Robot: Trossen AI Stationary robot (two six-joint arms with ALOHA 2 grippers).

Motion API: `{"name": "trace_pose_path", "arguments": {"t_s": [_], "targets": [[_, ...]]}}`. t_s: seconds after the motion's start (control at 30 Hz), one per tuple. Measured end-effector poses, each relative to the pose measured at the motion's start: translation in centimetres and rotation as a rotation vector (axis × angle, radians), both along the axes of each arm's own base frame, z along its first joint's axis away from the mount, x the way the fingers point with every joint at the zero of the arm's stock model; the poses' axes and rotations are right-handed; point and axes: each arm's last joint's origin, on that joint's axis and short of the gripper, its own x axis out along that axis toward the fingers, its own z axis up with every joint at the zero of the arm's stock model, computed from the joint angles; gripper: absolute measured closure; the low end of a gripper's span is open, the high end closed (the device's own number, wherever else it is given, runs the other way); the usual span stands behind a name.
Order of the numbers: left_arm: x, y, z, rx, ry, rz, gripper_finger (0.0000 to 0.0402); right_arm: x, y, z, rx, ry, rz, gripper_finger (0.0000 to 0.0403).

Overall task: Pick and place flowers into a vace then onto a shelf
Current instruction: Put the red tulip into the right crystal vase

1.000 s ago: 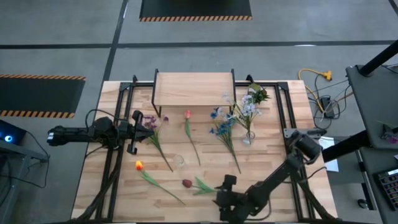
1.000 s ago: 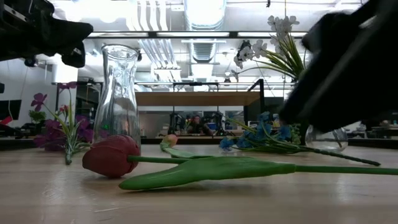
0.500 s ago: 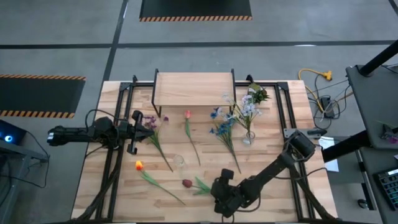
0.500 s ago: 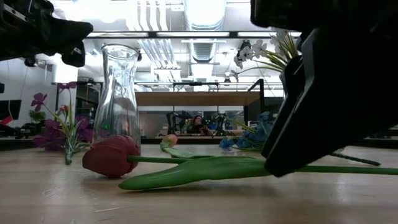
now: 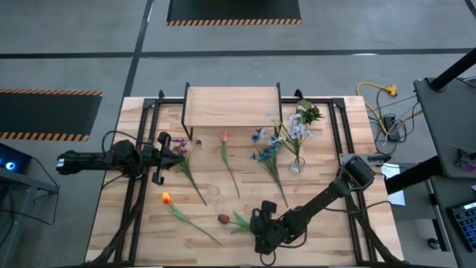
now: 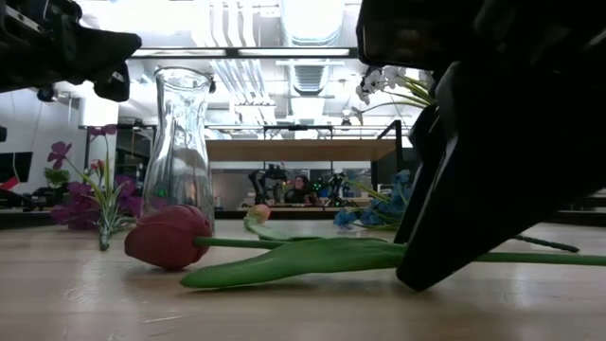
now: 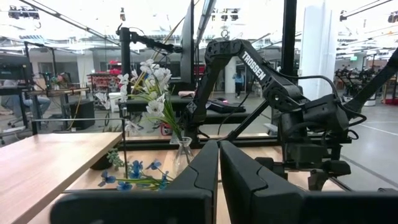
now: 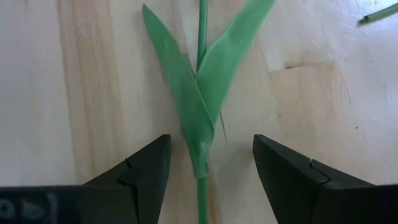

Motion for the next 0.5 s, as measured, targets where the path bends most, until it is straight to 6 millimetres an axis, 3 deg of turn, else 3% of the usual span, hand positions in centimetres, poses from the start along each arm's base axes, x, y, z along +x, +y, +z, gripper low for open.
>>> {"name": "trace_pose_path", "arguments": {"t_s": [0.27,0.5], "targets": [[0.00,0.00,0.00,0.000,0.000,0.000,0.0402,0.07,-0.13,-0.05,-0.003,0.005,0.005,0.0191],[0.00,0.00,0.01,0.000,0.000,0.000,0.0402,0.03,-0.07,-0.07,0.012,0.017,0.016,0.0255]]}}
